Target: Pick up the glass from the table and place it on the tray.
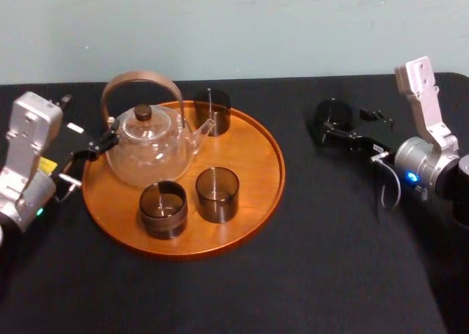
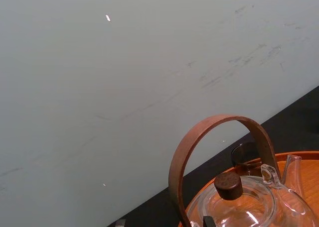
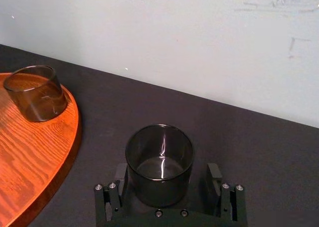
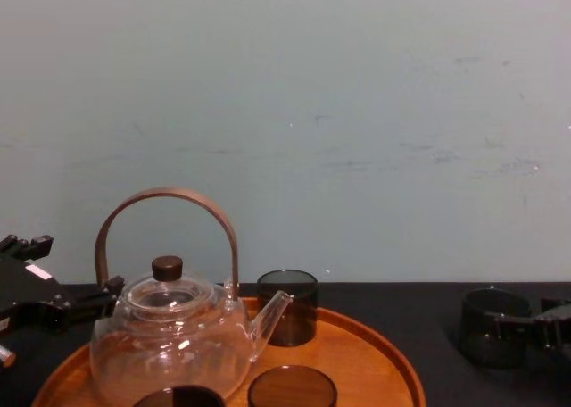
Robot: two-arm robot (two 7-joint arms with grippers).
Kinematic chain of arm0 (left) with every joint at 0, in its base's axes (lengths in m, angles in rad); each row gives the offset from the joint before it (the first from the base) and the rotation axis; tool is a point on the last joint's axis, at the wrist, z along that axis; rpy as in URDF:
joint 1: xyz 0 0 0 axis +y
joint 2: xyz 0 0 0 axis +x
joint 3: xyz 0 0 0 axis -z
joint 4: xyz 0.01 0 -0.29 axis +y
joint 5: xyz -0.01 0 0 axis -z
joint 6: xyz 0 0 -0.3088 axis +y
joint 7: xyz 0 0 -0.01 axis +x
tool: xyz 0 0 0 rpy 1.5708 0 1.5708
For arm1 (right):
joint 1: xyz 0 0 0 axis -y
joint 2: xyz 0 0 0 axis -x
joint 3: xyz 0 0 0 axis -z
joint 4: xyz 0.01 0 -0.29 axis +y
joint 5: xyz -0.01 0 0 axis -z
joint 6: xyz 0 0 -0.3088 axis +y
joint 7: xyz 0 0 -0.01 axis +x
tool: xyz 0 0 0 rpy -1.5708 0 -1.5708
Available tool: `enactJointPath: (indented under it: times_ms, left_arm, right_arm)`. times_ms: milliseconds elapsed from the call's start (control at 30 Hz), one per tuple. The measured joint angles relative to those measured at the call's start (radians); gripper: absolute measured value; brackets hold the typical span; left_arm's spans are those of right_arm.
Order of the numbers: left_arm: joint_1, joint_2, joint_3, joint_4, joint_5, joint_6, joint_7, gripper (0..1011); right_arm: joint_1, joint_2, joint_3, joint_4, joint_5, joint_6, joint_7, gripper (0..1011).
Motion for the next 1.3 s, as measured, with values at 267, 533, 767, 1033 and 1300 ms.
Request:
enactJointPath:
  times_ms: [267, 533, 767, 1033, 1300]
  left_arm:
    - [0.0, 0.0, 0.0, 0.0, 0.0, 0.0, 0.0, 1009]
    - [0.0, 0.0, 0.0, 0.0, 0.0, 0.0, 0.0, 1009]
    - [0.0, 0.0, 0.0, 0.0, 0.0, 0.0, 0.0, 1010]
    - [0.0, 0.0, 0.0, 0.0, 0.0, 0.0, 0.0, 1009]
    - [0.0, 0.0, 0.0, 0.0, 0.0, 0.0, 0.0, 1009]
  right_arm:
    - [0.023, -0.011, -0.005, 0.031, -0.007, 0.001, 0.005, 1002]
    - [0.032, -0.017, -0.008, 0.042, -0.01, 0.004, 0.009, 1003]
    - [0.047, -0.024, -0.014, 0.063, -0.016, 0.005, 0.012, 1002]
    - [0.065, -0.034, -0.02, 0.089, -0.024, 0.005, 0.014, 1002]
    - [0.086, -0.042, -0.028, 0.114, -0.032, -0.001, 0.022, 1002]
